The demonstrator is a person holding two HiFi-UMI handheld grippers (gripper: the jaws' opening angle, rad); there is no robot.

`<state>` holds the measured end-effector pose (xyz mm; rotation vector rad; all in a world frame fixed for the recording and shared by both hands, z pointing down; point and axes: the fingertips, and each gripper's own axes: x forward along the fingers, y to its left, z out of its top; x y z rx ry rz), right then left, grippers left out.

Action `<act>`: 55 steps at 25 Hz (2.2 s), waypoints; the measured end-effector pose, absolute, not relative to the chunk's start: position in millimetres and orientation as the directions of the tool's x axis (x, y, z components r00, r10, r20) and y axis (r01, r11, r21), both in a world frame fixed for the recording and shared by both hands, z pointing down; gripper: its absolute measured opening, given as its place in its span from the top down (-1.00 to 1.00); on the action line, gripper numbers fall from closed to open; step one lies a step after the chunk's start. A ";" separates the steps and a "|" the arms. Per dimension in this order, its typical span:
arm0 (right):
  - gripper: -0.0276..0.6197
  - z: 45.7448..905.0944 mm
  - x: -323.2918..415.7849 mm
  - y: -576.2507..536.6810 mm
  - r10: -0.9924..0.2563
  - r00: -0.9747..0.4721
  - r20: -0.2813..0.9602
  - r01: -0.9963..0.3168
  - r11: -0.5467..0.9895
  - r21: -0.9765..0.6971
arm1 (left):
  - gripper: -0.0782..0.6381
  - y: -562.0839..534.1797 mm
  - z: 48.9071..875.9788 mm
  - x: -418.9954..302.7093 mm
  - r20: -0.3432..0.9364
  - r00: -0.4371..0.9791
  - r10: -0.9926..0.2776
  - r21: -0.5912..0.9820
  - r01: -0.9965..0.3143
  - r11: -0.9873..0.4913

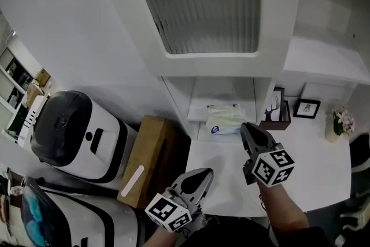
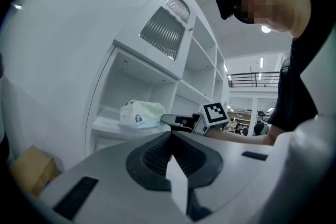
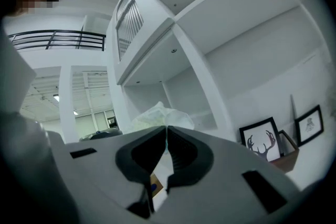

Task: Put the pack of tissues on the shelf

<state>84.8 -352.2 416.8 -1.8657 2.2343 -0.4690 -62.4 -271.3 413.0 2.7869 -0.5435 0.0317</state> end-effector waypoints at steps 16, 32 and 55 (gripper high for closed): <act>0.89 437.5 88.9 -408.9 -0.992 -0.041 0.115 -0.949 0.003 -0.315 | 0.77 -326.9 431.8 -64.9 0.084 0.957 -0.279 0.327 -0.291 -0.899; 0.88 454.2 88.5 -430.8 -0.984 0.029 0.174 -0.953 -0.079 -0.291 | 0.77 -339.1 447.9 -67.2 0.097 0.956 -0.278 0.369 -0.294 -0.882; 0.84 435.7 92.6 -395.5 -0.993 -0.028 0.116 -0.957 -0.007 -0.292 | 0.77 -318.8 442.2 -59.7 0.101 0.946 -0.307 0.353 -0.322 -0.878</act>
